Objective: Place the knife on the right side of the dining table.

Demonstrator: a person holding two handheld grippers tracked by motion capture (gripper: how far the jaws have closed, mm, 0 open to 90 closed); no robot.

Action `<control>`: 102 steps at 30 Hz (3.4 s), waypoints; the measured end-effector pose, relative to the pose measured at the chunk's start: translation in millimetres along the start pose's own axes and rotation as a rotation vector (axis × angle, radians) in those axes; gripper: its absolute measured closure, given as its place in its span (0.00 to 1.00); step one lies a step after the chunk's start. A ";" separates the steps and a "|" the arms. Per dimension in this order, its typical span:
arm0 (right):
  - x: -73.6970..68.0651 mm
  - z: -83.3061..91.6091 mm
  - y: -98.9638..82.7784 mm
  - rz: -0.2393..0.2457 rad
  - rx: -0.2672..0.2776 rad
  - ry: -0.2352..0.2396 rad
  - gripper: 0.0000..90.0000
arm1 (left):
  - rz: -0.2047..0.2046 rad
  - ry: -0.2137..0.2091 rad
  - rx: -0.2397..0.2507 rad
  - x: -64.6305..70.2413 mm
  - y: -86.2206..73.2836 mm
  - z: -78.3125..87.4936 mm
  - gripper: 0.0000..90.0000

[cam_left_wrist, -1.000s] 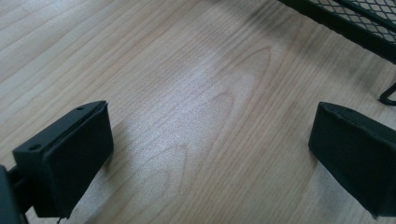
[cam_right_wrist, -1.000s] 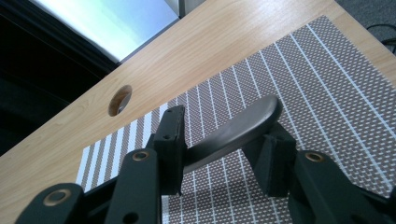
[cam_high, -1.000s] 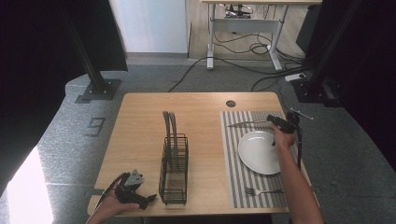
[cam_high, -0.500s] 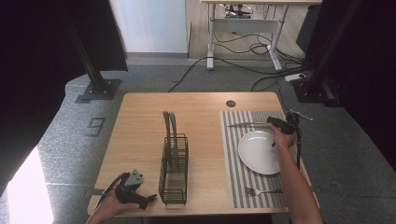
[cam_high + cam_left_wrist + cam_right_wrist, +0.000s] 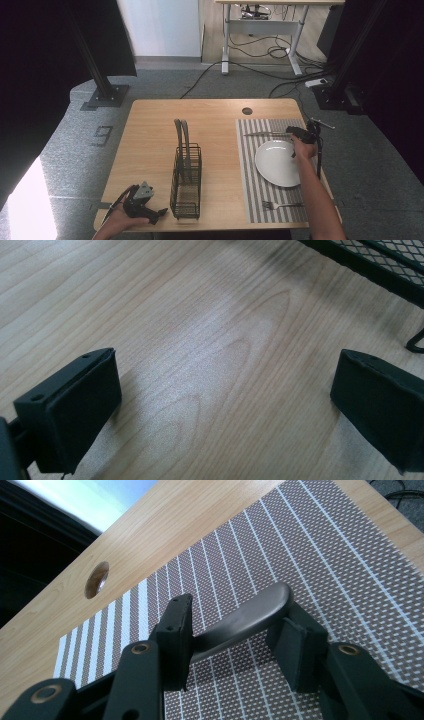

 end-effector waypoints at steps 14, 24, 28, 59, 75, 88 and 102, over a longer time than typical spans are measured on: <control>1.8 5.4 0.1 0.012 -0.017 -0.037 0.56 | 0.002 0.002 0.000 0.3 -0.2 0.1 0.00; -21.5 12.1 11.6 0.170 0.028 -0.043 0.53 | 0.002 0.001 0.000 0.2 -0.1 0.1 0.00; -32.3 4.3 12.8 0.257 0.005 -0.040 0.51 | 0.001 0.000 0.000 0.1 0.0 0.0 0.00; -49.7 -38.2 3.1 0.472 -0.106 -0.197 0.52 | 0.001 0.000 0.000 0.0 0.0 -0.1 0.00; -54.1 -29.7 2.2 0.433 -0.060 -0.145 0.49 | 0.001 0.000 0.000 0.0 0.0 0.0 0.00; -71.2 7.2 -12.6 0.484 -0.054 -0.025 0.46 | 0.000 0.000 0.000 0.0 0.0 0.0 0.00; -112.8 68.7 -59.5 0.619 -0.064 0.104 0.45 | 0.001 0.001 0.000 0.1 0.0 0.0 0.00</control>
Point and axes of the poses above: each handheld gripper's, and its own axes: z roughly backward along the jaws, y roughly out of its top, x roughly to its right, the point moved 3 cm from there along -z, roughly forward along the jaws, and after that the axes turned 4 degrees about -x, right-handed, at the moved point
